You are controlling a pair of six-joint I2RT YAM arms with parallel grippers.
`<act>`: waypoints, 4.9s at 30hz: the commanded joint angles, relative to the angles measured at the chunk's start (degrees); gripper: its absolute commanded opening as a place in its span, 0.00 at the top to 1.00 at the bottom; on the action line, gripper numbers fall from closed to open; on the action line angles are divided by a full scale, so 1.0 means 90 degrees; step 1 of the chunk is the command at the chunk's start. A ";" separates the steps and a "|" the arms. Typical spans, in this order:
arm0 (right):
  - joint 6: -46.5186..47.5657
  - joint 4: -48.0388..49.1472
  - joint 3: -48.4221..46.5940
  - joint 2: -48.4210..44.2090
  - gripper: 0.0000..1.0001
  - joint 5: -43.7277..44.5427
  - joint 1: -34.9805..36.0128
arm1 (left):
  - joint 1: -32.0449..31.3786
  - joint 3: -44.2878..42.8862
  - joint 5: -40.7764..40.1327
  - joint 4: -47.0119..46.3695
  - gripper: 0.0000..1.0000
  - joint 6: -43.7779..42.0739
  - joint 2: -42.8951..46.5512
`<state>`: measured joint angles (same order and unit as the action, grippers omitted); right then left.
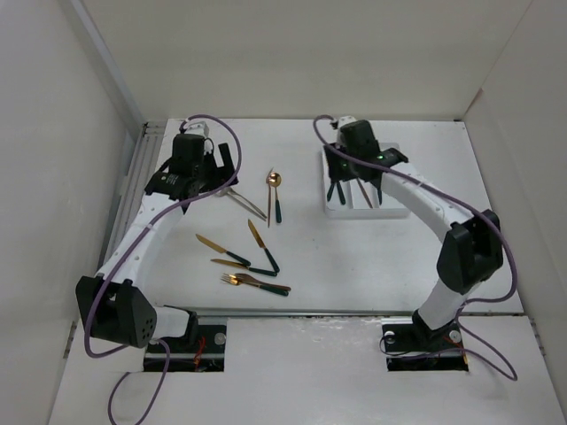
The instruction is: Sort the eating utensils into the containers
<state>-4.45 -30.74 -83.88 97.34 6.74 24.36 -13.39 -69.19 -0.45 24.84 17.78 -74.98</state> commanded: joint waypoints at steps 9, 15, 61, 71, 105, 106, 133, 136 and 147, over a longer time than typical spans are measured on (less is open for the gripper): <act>-0.1420 0.0457 -0.2485 0.2523 0.45 0.0129 0.1755 | 0.0120 0.0129 -0.0302 0.0131 0.08 0.0261 0.0226; -0.1254 0.0193 -0.2966 0.3393 0.46 0.0384 0.2020 | 0.0120 0.0129 -0.0360 0.0131 0.08 0.0202 0.0342; -0.1831 0.1590 -0.0828 0.0573 1.00 -0.1013 -0.0456 | 0.0530 0.0188 0.0196 0.0189 0.20 -0.0069 0.0392; -0.0131 0.0662 -0.0339 0.0609 1.00 -0.1003 -0.2237 | -0.0005 -0.1276 0.0663 0.0356 0.23 -0.1019 -0.1256; 0.0318 -0.0012 -0.0534 0.0543 0.49 -0.0329 -0.2316 | -0.1218 -0.3123 0.0870 0.0472 0.46 -0.0901 -0.5136; 0.0318 -0.0012 -0.0534 0.0542 0.49 -0.0329 -0.2316 | -0.1218 -0.3123 0.0725 0.0472 0.48 -0.0843 -0.5223; 0.0377 0.0056 -0.0085 -0.0376 0.49 -0.0066 -0.2316 | -0.1218 -0.2947 0.0391 0.0433 0.72 -0.0481 -0.5770; 0.0435 -0.0011 -0.0085 -0.0435 0.49 -0.0124 -0.2316 | -0.1218 -0.3074 0.0518 0.0375 0.80 -0.0336 -0.5984; 0.0504 -0.0061 0.0032 -0.0845 0.49 -0.0153 -0.2316 | -0.1013 -0.3055 0.1221 0.0083 1.00 -0.0325 -0.5791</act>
<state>-0.58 -32.36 -83.99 92.49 5.56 3.09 -23.38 -97.21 6.63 24.58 14.50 -125.82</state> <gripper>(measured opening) 0.509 0.032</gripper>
